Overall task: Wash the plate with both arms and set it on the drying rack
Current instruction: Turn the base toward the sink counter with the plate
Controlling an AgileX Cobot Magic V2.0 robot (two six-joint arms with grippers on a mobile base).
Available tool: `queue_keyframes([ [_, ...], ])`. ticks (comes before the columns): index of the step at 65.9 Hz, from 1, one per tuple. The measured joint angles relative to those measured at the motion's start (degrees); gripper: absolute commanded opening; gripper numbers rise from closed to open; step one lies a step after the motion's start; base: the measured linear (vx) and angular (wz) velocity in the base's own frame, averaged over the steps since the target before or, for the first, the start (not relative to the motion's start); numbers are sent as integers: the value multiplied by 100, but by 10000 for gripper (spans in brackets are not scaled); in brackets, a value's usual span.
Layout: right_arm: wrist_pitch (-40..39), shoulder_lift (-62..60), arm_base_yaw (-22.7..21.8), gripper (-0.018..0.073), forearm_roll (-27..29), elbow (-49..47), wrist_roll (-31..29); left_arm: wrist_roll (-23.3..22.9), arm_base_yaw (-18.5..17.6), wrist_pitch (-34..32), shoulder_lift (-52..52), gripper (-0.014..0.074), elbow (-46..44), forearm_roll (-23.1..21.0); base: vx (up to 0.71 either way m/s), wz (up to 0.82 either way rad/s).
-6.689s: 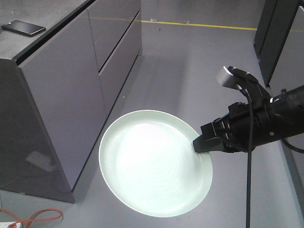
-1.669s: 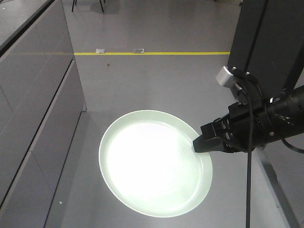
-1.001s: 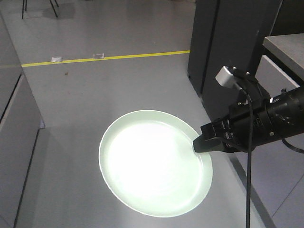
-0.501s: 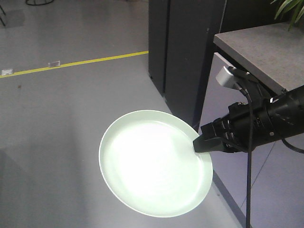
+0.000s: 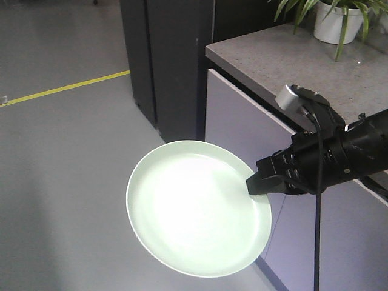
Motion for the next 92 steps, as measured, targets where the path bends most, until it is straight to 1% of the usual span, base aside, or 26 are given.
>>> queue_keyframes([
  [92, 0, 0, 0, -9, 0, 0, 0, 0, 0, 0, 0, -7, 0, 0, 9, -36],
])
